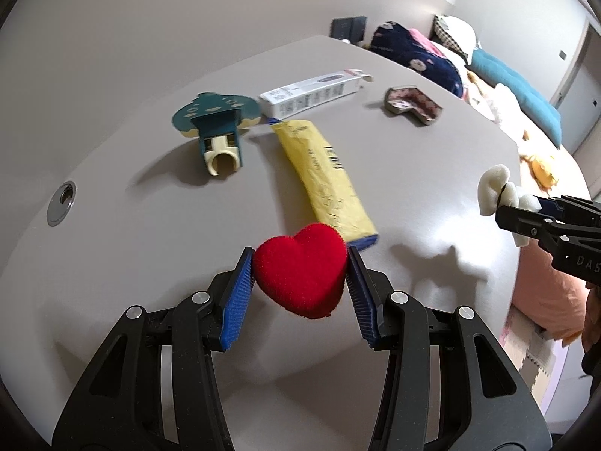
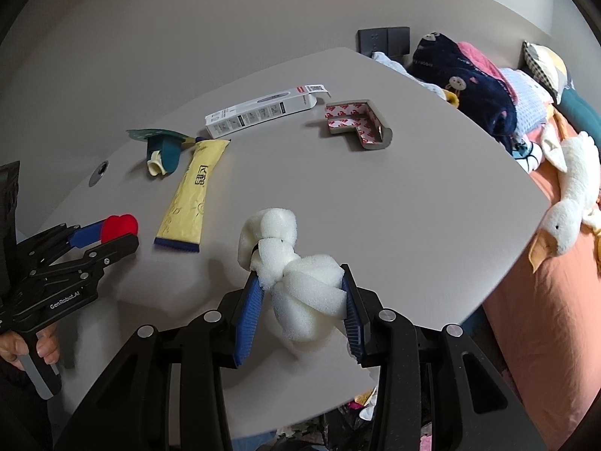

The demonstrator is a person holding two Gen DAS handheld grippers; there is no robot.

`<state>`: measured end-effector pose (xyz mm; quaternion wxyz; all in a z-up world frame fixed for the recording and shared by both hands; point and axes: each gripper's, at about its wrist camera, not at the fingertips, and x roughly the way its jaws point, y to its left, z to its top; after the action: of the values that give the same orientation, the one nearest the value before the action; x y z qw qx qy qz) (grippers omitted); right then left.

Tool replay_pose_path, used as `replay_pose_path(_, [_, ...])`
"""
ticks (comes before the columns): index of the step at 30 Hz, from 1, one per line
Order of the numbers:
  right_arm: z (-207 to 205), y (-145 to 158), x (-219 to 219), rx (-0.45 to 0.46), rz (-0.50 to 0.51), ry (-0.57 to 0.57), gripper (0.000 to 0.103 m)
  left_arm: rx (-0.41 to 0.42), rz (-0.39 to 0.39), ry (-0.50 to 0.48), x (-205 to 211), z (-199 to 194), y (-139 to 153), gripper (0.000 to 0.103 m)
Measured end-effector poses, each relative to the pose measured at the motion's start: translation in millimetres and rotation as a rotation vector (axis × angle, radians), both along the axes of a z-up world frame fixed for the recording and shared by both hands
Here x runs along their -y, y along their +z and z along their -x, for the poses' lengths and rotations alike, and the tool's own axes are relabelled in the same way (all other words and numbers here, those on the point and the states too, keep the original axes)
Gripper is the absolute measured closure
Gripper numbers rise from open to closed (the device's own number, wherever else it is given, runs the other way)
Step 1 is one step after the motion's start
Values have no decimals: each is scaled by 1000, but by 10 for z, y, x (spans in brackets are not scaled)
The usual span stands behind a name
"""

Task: Collect trash
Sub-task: 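Carry the white towel and red heart over the black bin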

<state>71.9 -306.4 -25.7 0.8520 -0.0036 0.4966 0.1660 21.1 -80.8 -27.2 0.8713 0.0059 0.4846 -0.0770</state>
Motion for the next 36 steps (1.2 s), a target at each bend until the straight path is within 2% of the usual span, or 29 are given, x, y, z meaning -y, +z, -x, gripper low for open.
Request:
replay_pose_path(10, [290, 91, 233, 14, -12, -34, 61, 7, -2, -69, 334, 93, 55, 55])
replay_pose_path(36, [992, 115, 1215, 14, -26, -225, 61, 25, -5, -324, 1429, 347, 151, 55])
